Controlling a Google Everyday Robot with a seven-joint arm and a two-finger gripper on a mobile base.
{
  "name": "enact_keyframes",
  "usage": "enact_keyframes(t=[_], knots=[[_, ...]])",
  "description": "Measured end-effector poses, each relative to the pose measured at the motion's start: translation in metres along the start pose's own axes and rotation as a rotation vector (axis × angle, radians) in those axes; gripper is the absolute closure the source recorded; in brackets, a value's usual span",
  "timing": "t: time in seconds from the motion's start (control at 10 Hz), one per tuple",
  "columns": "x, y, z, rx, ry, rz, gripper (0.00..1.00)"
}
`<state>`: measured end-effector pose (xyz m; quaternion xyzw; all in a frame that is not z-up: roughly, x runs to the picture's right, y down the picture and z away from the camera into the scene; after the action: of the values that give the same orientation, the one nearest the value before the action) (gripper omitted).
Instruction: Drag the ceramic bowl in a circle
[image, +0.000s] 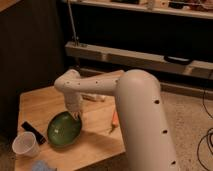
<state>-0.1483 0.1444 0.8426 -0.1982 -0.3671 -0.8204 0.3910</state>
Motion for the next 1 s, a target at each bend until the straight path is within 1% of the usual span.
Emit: enact_keyframes(t=[0.1, 0.2, 0.3, 0.4, 0.6, 0.8, 0.9, 1.0], knots=[[-0.002, 0.021, 0.000, -0.005, -0.003, 0.041, 1.00], [-0.013, 0.043, 0.002, -0.010, -0.007, 0.093, 1.00], [-0.026, 0.061, 0.002, -0.017, -0.007, 0.128, 1.00], [-0.041, 0.076, 0.001, -0.021, -0.007, 0.154, 1.00], [-0.082, 0.109, -0.001, -0.042, -0.005, 0.196, 1.00], [-0.124, 0.130, -0.002, -0.043, -0.005, 0.217, 1.00], [-0.145, 0.134, -0.003, -0.039, -0.008, 0.214, 1.00], [-0.157, 0.130, -0.002, -0.031, -0.009, 0.197, 1.00]])
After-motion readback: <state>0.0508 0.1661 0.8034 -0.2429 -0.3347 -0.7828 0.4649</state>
